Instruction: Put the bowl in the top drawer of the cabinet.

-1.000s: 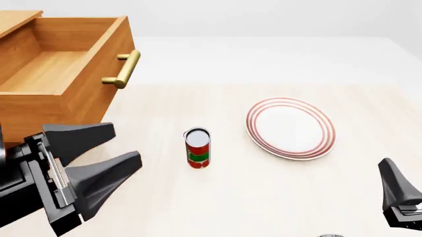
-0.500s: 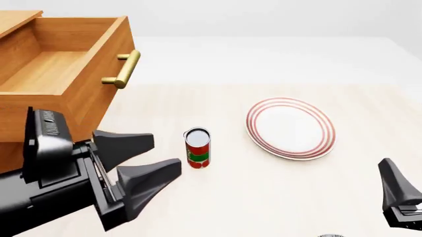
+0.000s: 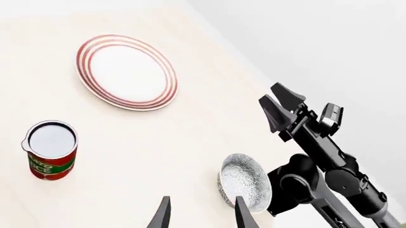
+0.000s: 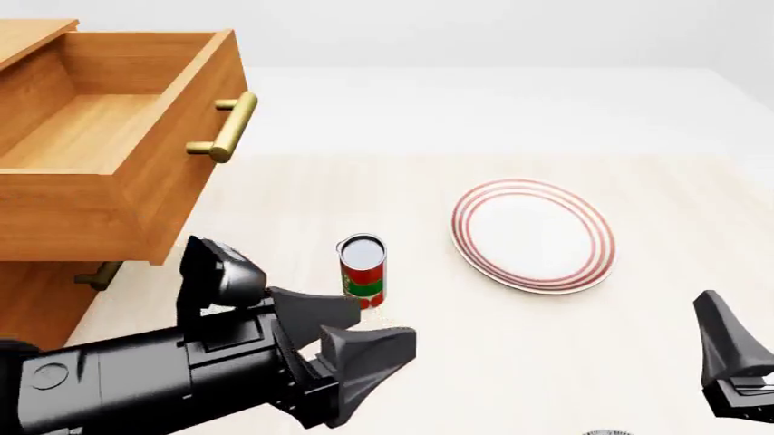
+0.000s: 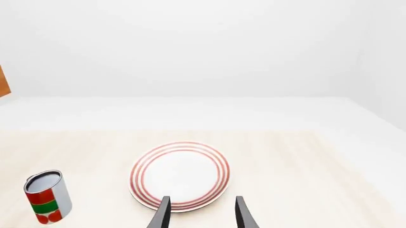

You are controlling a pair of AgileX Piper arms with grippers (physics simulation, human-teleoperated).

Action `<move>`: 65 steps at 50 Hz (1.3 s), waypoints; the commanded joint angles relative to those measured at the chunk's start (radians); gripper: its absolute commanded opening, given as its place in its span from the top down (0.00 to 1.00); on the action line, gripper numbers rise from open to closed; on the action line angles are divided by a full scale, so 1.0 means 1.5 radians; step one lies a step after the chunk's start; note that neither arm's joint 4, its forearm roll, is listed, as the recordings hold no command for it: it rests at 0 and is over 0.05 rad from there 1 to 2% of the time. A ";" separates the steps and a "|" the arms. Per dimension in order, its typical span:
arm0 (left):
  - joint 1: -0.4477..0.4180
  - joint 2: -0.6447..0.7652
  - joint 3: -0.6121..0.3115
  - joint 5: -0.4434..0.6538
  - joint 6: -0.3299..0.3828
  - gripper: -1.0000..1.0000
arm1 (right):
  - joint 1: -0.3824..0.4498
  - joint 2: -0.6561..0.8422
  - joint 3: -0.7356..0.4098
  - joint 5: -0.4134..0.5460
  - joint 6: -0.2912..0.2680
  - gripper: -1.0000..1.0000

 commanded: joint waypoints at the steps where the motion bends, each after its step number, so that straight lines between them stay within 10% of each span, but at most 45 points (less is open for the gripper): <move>1: -0.035 0.079 0.000 -0.049 -0.073 0.00 | 0.000 0.000 0.000 0.000 0.000 0.00; 65: -0.137 0.382 -0.050 -0.240 -0.231 0.00 | 0.000 0.000 0.000 0.000 0.000 0.00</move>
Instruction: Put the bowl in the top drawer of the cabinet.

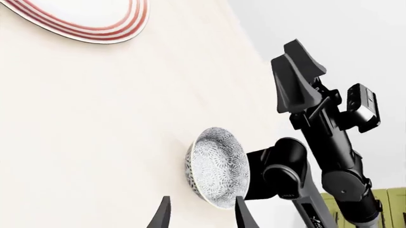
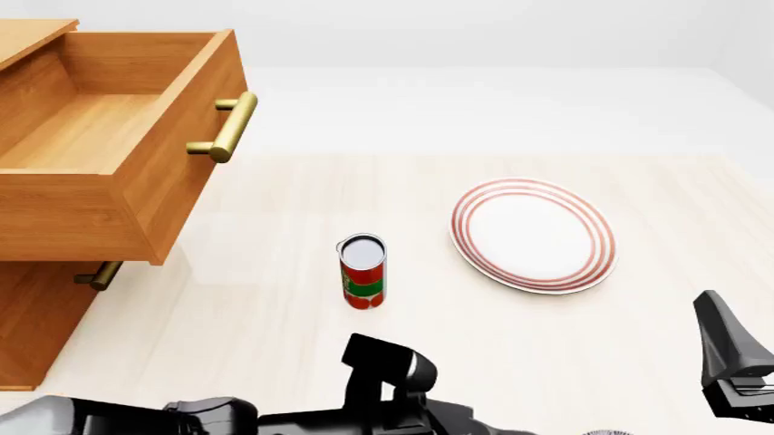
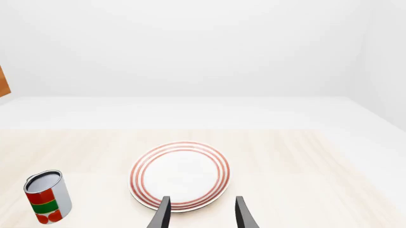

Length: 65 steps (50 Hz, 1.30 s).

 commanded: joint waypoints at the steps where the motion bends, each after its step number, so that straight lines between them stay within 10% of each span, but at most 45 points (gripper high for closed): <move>1: 0.002 0.046 0.005 -0.043 -0.026 0.00 | 0.000 0.000 0.000 0.000 0.000 0.00; 65: -0.009 0.202 -0.112 -0.039 -0.037 0.00 | 0.000 0.000 0.000 0.000 0.000 0.00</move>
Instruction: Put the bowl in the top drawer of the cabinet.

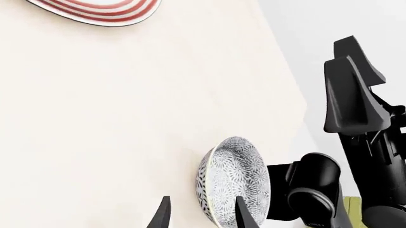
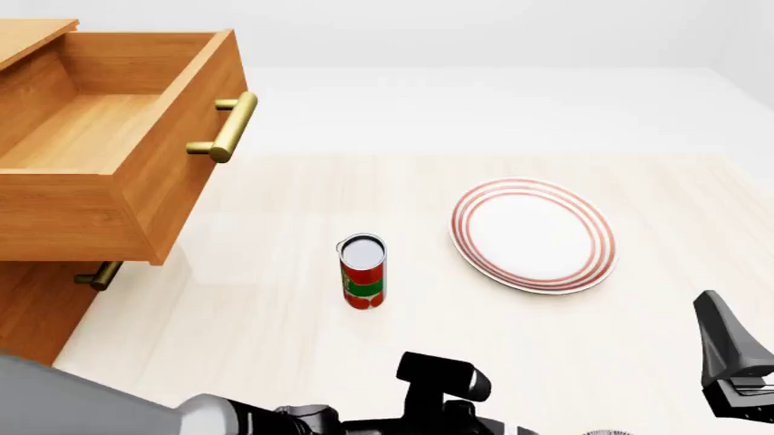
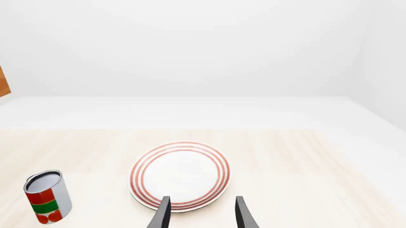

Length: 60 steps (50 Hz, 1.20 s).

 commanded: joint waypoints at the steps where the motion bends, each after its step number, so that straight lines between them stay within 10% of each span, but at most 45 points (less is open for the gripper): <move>1: -0.006 0.027 -0.022 0.002 -0.002 0.00 | 0.000 0.000 0.000 0.000 0.000 0.00; 60: -0.030 0.119 -0.073 -0.007 -0.026 0.00 | 0.000 0.000 0.000 0.000 0.000 0.00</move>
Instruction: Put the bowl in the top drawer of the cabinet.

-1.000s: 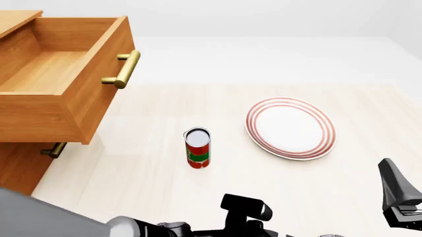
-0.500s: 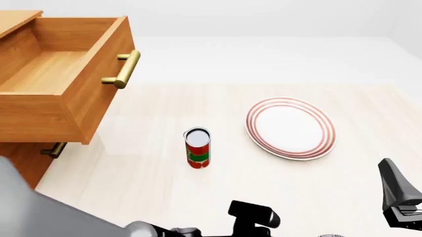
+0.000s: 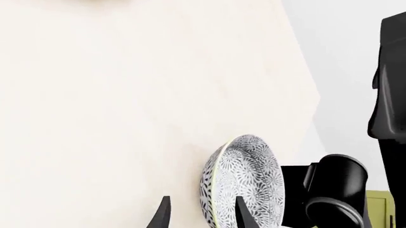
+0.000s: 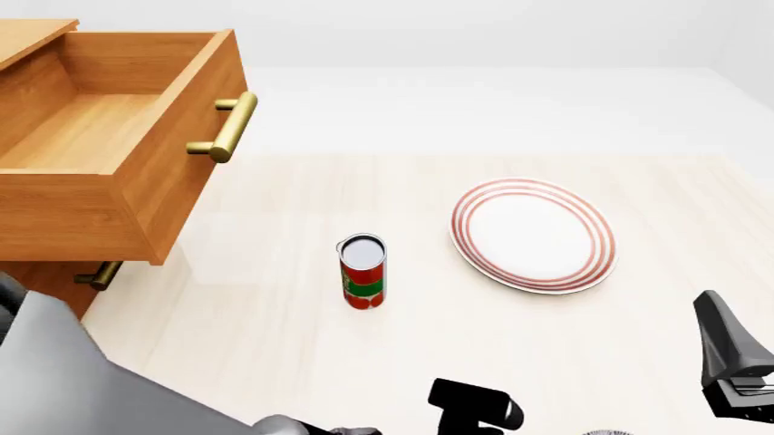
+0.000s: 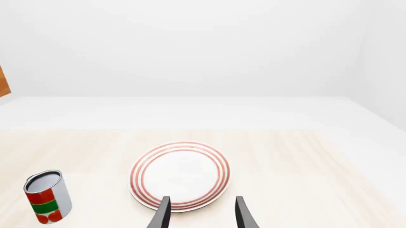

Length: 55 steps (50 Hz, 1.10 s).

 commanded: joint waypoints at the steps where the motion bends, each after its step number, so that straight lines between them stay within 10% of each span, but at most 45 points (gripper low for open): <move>1: -0.002 0.012 -0.010 0.002 -0.001 0.00 | 0.000 0.000 0.000 0.000 0.000 0.00; 28: -0.009 0.039 -0.016 -0.016 -0.015 0.00 | 0.000 0.000 0.000 0.000 0.000 0.00; 29: -0.001 0.038 -0.020 -0.010 -0.009 1.00 | 0.000 0.000 0.000 0.000 0.000 0.00; 55: 0.011 0.007 -0.006 0.011 -0.010 1.00 | 0.000 0.000 0.000 0.000 0.000 0.00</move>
